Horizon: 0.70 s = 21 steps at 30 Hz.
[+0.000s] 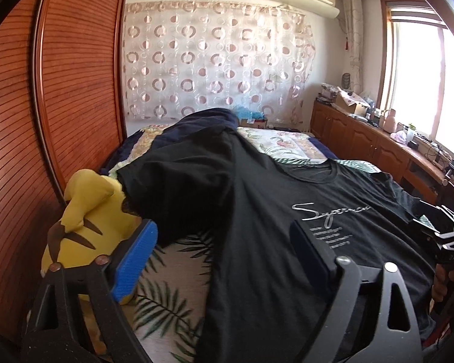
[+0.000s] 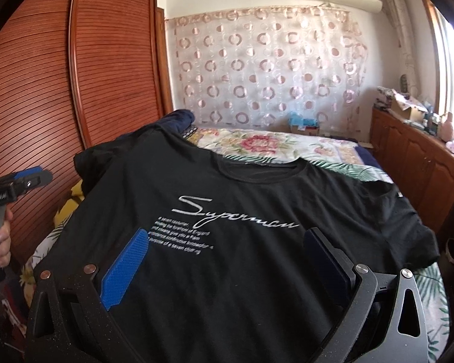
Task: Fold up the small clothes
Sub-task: 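Lower the left gripper and grasp the side edge of the black T-shirt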
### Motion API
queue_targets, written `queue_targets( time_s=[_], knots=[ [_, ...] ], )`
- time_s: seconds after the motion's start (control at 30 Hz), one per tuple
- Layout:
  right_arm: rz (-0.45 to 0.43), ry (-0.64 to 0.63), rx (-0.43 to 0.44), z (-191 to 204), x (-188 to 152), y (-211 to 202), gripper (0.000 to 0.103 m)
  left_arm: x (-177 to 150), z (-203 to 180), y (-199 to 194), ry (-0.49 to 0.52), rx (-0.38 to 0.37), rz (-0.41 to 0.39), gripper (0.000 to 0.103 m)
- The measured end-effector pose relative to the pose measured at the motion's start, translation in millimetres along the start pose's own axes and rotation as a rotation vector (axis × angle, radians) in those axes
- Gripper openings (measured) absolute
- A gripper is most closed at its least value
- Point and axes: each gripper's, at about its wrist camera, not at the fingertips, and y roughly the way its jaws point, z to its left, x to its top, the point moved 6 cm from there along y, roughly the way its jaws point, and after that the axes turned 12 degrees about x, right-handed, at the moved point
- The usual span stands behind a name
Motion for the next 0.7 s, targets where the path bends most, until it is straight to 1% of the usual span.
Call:
queue_targets(
  time_s=[0.07, 0.1, 0.2, 0.37, 0.43, 0.53, 0.6, 0.63, 0.67, 0.7],
  knots=[
    [0.02, -0.002, 0.008, -4, -1, 4, 0.102, 2, 12, 7, -0.003, 0.021, 0.008, 0.077],
    [0.029, -0.002, 0.012, -5, -1, 6, 0.102, 3, 17, 10, -0.009, 0.022, 0.011, 0.075],
    [0.069, -0.012, 0.019, -10, -5, 13, 0.102, 10, 31, 19, -0.038, 0.005, 0.02, 0.067],
    [0.121, -0.021, 0.025, -21, -6, 16, 0.102, 25, 49, 47, -0.049, 0.004, 0.042, 0.052],
    [0.131, -0.028, 0.024, -23, -4, 18, 0.102, 30, 55, 61, -0.05, 0.009, 0.061, 0.051],
    [0.143, -0.032, 0.028, -25, 0, 17, 0.102, 37, 65, 80, -0.047, 0.05, 0.084, 0.05],
    [0.148, -0.039, 0.03, -26, 0, 14, 0.102, 40, 71, 92, -0.044, 0.067, 0.103, 0.046],
    [0.15, -0.043, 0.029, -25, -1, 15, 0.102, 41, 75, 99, -0.044, 0.083, 0.115, 0.041],
    [0.152, -0.045, 0.031, -25, 0, 19, 0.102, 41, 76, 102, -0.044, 0.093, 0.123, 0.033],
    [0.151, -0.047, 0.033, -26, -1, 21, 0.102, 41, 78, 105, -0.044, 0.092, 0.131, 0.03]
  ],
)
